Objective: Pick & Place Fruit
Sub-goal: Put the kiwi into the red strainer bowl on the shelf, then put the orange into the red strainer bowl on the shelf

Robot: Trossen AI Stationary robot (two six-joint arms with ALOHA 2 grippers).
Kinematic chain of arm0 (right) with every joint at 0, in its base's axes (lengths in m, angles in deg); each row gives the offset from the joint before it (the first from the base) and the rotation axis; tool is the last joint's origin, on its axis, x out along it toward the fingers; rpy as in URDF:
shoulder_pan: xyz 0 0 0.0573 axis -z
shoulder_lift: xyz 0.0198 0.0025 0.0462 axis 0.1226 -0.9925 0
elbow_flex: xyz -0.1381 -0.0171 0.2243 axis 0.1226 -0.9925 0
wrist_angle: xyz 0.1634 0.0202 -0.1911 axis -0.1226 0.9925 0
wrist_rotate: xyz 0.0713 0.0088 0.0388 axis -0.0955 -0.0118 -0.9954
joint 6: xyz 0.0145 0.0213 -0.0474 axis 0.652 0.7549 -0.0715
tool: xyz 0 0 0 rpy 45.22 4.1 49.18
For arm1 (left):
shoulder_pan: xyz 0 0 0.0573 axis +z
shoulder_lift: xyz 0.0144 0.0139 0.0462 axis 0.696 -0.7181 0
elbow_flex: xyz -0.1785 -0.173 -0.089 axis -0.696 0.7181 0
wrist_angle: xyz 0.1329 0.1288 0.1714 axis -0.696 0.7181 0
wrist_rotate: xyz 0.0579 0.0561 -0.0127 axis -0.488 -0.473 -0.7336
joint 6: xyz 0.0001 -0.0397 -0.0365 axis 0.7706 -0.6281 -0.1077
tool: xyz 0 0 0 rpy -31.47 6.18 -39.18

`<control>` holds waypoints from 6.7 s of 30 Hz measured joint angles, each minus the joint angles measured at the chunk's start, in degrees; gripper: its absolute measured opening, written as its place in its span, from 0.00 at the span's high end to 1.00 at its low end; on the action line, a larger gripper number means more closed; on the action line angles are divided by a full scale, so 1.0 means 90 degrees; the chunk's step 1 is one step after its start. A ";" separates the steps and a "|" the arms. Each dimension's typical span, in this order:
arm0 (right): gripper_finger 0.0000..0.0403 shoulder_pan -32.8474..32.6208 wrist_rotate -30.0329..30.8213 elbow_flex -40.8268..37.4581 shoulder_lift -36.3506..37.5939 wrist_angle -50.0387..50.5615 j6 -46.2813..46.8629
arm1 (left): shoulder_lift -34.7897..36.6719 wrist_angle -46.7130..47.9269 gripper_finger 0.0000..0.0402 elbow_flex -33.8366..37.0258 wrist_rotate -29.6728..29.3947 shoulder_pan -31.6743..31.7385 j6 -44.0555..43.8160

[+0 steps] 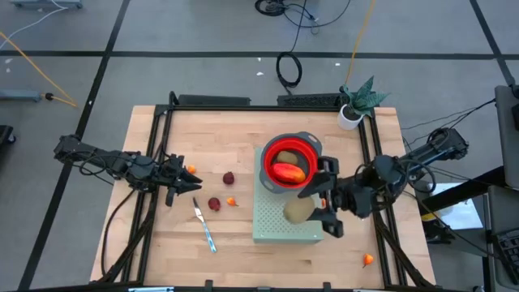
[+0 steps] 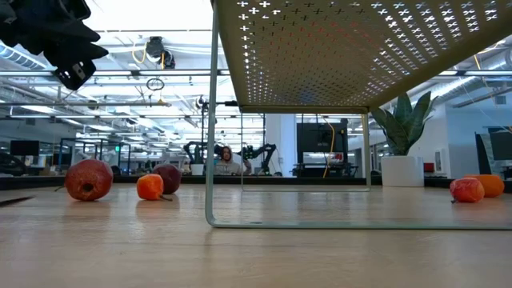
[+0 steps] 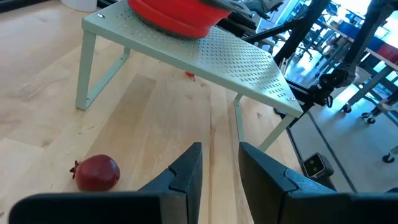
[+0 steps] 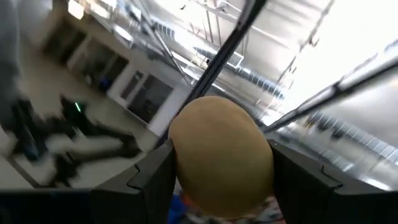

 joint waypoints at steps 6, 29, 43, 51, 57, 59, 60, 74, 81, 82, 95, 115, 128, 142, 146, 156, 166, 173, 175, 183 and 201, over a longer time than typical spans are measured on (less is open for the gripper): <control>0.46 0.0110 0.0000 0.0000 0.0005 -0.0042 -0.2035 | -0.0007 0.0012 0.75 0.0000 -0.0046 0.0000 0.0040; 0.46 0.0782 -0.0002 0.0000 0.0010 -0.0309 -0.2530 | -0.0007 0.0109 0.75 -0.0001 -0.0441 0.0000 0.0017; 0.46 0.0780 -0.2578 0.0000 0.0778 -0.0638 0.0492 | -0.0012 0.0471 0.75 -0.0002 -0.0442 0.0000 -0.0010; 0.46 0.0777 -0.4372 0.0000 0.1003 -0.1028 0.1187 | -0.0013 0.0486 0.75 -0.0002 -0.0650 0.0000 0.0008; 0.46 0.0778 -0.4503 0.0000 0.1055 -0.1008 0.1296 | -0.0013 0.0486 0.75 -0.0002 -0.0661 0.0000 0.0019; 0.45 0.0781 -0.4450 0.0000 0.1061 -0.1011 0.1296 | -0.0015 0.0486 0.75 -0.0002 -0.0659 -0.0001 0.0046; 0.45 0.0782 -0.4328 0.0000 0.1061 -0.1008 0.1296 | -0.0014 0.0486 0.75 -0.0002 -0.0661 0.0000 0.0081; 0.46 0.1240 0.2125 0.0000 0.0718 0.1028 0.1441 | -0.0015 0.0488 0.75 -0.0002 -0.0798 0.0000 0.0315; 0.46 0.1813 0.2708 0.0000 0.0673 0.2208 0.2523 | -0.0015 0.0488 0.75 -0.0002 -0.0833 -0.0002 0.0300; 0.46 0.1897 0.2708 0.0002 0.0675 0.2381 0.2717 | -0.0014 0.0488 0.75 -0.0002 -0.0833 -0.0001 0.0289; 0.46 0.2288 0.2469 0.0002 0.0578 0.4266 0.4616 | -0.0015 0.0486 0.75 -0.0002 -0.0835 0.0000 0.0255; 0.47 0.2280 0.1836 0.0007 0.0504 0.6528 0.5704 | -0.0015 0.0486 0.75 -0.0002 -0.0835 -0.0001 0.0136; 0.47 0.2280 0.2038 0.0007 0.0808 0.7122 0.6049 | -0.0019 0.0665 0.75 -0.0003 -0.0835 -0.0002 0.0138; 0.44 0.2336 0.2494 0.0007 0.0532 0.6896 0.6505 | -0.0019 0.0736 0.75 -0.0004 -0.0996 -0.0002 0.0165; 0.44 0.2336 0.2492 0.0007 0.0386 0.6916 0.6509 | -0.0019 0.0729 0.75 -0.0005 -0.0996 0.0000 0.0154; 0.43 0.2336 0.2685 0.0005 0.0321 0.6905 0.6464 | -0.0019 0.0726 0.75 -0.0005 -0.0998 -0.0002 0.0138; 0.32 0.2336 0.2679 0.0005 0.0323 0.6911 0.6462 | -0.0019 0.0716 0.75 -0.0005 -0.0998 -0.0002 0.0089; 0.27 0.2336 0.2657 0.0005 0.0325 0.7151 0.6462 | -0.0019 0.0716 0.75 -0.0003 -0.0991 -0.0002 -0.0044; 0.27 0.2334 0.2652 0.0005 0.0366 0.7144 0.6462 | -0.0019 0.0716 0.75 -0.0005 -0.0988 0.0000 -0.0058; 0.35 0.2285 0.2546 0.0005 0.0597 0.6873 0.6409 | -0.0017 0.0714 0.75 -0.0004 -0.0979 -0.0001 -0.0217; 0.98 0.1683 0.2502 0.0005 0.1157 0.6504 0.6427 | -0.0019 0.0873 0.75 -0.0005 -0.0967 0.0000 0.0080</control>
